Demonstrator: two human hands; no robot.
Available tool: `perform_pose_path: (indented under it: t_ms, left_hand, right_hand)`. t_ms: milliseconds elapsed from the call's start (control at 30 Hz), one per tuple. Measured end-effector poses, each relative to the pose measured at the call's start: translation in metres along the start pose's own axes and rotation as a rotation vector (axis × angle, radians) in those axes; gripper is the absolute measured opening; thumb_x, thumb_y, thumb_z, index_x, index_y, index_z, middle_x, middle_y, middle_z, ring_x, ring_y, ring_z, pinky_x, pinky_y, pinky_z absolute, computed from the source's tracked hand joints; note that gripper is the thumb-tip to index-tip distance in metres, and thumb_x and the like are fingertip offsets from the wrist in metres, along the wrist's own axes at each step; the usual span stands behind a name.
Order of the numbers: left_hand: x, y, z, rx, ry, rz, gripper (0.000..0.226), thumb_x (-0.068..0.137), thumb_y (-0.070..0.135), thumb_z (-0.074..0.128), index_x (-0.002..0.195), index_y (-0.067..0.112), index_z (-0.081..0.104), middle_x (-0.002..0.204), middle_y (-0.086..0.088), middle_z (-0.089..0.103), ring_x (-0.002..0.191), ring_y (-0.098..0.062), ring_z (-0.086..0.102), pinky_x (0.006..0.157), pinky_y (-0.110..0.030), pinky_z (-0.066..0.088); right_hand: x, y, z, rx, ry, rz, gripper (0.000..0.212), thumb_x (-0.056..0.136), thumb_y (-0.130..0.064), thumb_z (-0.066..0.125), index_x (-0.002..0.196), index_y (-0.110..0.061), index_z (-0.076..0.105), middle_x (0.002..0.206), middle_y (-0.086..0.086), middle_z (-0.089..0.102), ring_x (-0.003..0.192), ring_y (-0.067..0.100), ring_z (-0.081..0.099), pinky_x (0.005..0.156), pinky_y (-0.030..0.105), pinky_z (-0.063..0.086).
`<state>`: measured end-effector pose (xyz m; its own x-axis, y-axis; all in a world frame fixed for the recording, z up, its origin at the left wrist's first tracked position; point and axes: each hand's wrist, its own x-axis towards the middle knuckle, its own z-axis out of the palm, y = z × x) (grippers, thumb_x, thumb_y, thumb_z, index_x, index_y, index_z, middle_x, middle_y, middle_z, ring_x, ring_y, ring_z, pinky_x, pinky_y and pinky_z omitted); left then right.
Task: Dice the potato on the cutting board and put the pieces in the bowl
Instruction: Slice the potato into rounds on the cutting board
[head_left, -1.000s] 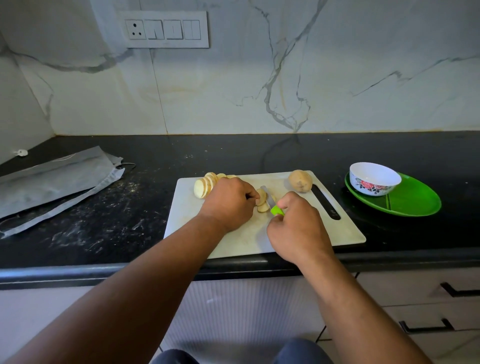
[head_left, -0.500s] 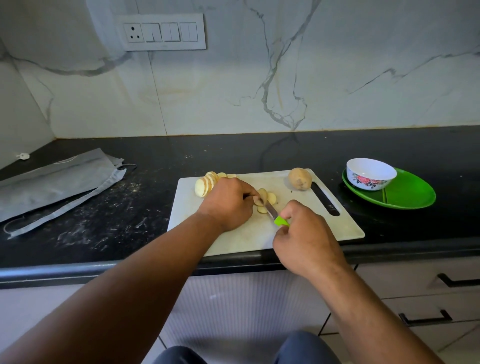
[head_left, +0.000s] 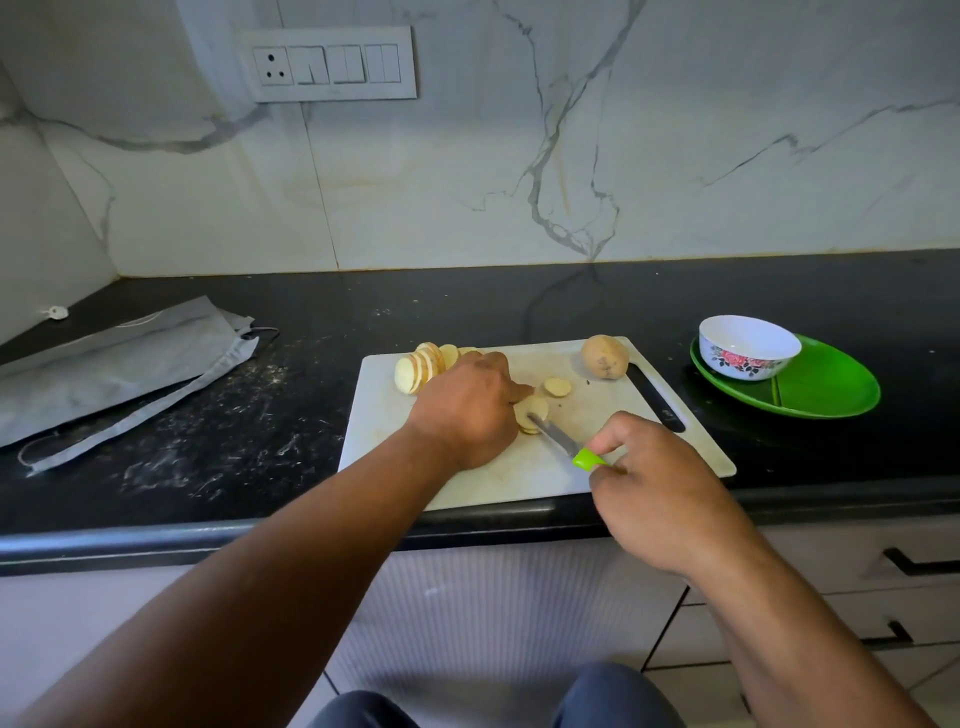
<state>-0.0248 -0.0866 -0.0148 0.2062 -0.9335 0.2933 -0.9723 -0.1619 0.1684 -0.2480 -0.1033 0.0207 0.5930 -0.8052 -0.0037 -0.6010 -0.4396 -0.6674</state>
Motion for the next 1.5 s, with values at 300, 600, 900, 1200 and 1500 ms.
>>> perform_pose_path:
  t_ms: [300, 600, 900, 1200, 1500]
  left_hand:
    - [-0.002, 0.0, -0.004, -0.313, 0.129, -0.052, 0.02, 0.096, 0.041, 0.071, 0.103, 0.025, 0.08, 0.098, 0.012, 0.072, 0.09, -0.007, 0.062, 0.079, -0.027, 0.056]
    - [-0.007, 0.0, -0.004, -0.499, 0.227, -0.209, 0.015, 0.098, 0.037, 0.07, 0.1, 0.025, 0.078, 0.08, 0.01, 0.074, 0.068, -0.008, 0.063, 0.061, -0.017, 0.047]
    - [-0.007, 0.006, -0.014, -0.242, 0.196, -0.067, 0.063, 0.093, 0.058, 0.066, 0.146, 0.025, 0.059, 0.135, 0.007, 0.067, 0.125, -0.015, 0.061, 0.107, -0.033, 0.049]
    - [0.037, 0.01, -0.002, -0.071, -0.308, 0.171, 0.043, 0.111, 0.04, 0.041, 0.154, 0.036, 0.047, 0.166, 0.012, 0.033, 0.161, -0.019, 0.003, 0.131, -0.042, 0.006]
    - [0.075, 0.004, -0.003, 0.235, -0.143, 0.108, 0.035, 0.108, 0.035, 0.041, 0.126, 0.036, 0.071, 0.122, 0.008, 0.072, 0.124, -0.016, 0.059, 0.128, -0.039, 0.009]
  right_hand:
    - [0.016, 0.01, -0.008, -0.044, 0.038, -0.013, 0.018, 0.082, -0.013, 0.058, 0.082, -0.032, 0.062, 0.061, -0.004, 0.056, 0.046, 0.013, 0.048, 0.039, 0.021, 0.03]
    - [0.023, 0.008, -0.007, -0.095, 0.057, -0.028, 0.014, 0.085, -0.017, 0.059, 0.087, -0.031, 0.06, 0.068, -0.004, 0.061, 0.054, 0.013, 0.054, 0.04, 0.021, 0.031]
    - [0.048, 0.021, -0.017, 0.061, 0.214, -0.036, 0.018, 0.079, -0.022, 0.056, 0.094, -0.032, 0.059, 0.07, -0.004, 0.063, 0.061, 0.019, 0.061, 0.054, 0.029, 0.045]
    - [0.083, 0.022, -0.026, 0.089, 0.372, -0.154, 0.018, 0.083, -0.018, 0.057, 0.095, -0.032, 0.058, 0.083, -0.012, 0.065, 0.068, 0.015, 0.062, 0.055, 0.028, 0.043]
    - [0.121, 0.027, -0.037, 0.066, 0.413, -0.257, 0.013, 0.084, -0.02, 0.057, 0.091, -0.031, 0.056, 0.07, -0.009, 0.063, 0.063, 0.018, 0.058, 0.053, 0.029, 0.04]
